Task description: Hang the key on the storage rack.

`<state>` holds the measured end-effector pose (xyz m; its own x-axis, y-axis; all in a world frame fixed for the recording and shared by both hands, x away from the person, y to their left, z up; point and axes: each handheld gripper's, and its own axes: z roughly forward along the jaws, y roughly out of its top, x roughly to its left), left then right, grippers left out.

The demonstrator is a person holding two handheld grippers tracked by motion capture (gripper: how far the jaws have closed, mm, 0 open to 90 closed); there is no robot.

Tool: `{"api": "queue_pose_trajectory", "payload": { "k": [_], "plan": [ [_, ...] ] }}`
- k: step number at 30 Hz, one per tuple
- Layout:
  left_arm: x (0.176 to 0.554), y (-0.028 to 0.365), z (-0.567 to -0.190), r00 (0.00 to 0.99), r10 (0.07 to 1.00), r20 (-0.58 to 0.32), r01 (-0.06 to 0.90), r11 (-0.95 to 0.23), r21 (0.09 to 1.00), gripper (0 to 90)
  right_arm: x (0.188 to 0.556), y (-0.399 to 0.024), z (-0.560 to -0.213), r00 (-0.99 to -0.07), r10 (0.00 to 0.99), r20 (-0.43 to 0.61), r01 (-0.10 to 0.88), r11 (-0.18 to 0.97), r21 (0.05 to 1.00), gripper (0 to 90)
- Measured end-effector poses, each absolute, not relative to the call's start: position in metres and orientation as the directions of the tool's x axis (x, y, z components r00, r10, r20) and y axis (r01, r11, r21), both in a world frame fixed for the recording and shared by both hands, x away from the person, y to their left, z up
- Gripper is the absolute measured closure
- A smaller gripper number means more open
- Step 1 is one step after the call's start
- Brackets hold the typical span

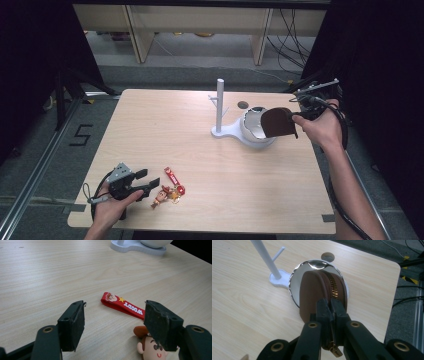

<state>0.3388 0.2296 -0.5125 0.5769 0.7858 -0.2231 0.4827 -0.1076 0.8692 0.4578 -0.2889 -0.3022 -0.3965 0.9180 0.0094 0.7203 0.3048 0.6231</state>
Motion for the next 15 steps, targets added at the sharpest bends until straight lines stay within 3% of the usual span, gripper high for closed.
{"api": "queue_pose_trajectory", "payload": {
  "k": [15],
  "plan": [
    [0.339,0.230,-0.514,0.586,0.777,-0.230,0.477,-0.101,0.873,32.0,0.483,-0.268,-0.319,-0.405,0.914,0.002,0.720,0.317,0.617,86.8]
  ]
}}
